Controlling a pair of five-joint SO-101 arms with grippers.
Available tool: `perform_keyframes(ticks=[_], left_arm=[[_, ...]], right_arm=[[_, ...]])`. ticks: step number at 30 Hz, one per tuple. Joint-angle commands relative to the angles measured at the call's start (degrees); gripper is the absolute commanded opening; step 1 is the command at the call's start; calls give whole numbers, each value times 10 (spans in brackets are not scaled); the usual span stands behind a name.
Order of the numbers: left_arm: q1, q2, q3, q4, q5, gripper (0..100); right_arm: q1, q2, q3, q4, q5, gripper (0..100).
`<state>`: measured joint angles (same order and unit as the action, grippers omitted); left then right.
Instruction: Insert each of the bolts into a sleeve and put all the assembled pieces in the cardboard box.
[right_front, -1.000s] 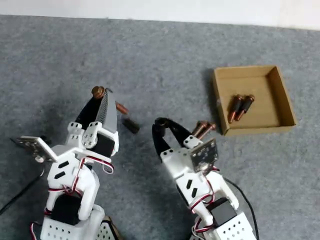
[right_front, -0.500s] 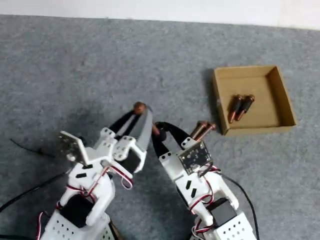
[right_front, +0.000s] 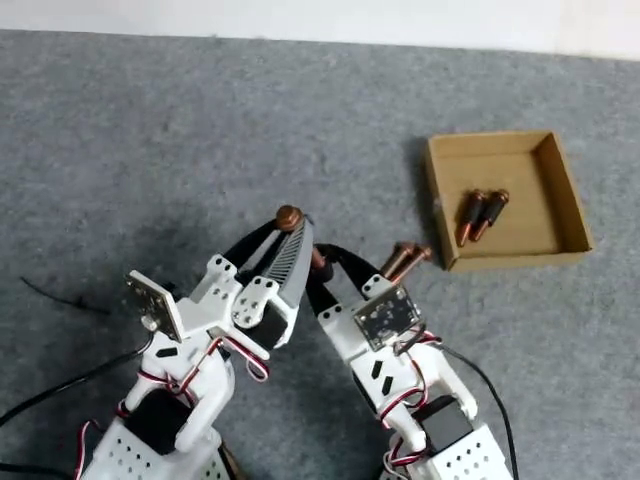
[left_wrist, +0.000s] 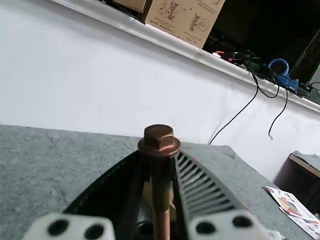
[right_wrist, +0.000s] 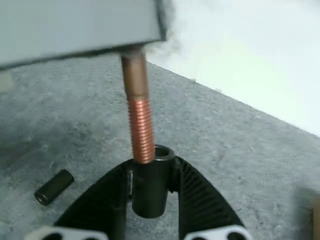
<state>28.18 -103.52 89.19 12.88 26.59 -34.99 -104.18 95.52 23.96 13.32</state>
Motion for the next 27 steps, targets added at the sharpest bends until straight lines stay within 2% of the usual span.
perform_keyframes(ticks=[1, 7, 16, 27], left_arm=[[-14, -9, -3, -16, 1, 5], [-15, -8, 8, -19, 1, 5], [-17, -8, 73, -107, -3, 6], [-15, -5, 77, -108, -3, 6]], right_arm=[[-6, -12, 84, 11, 22, 5], [-6, -12, 84, 12, 23, 5], [-5, -12, 84, 12, 23, 5], [-5, -12, 84, 12, 23, 5]])
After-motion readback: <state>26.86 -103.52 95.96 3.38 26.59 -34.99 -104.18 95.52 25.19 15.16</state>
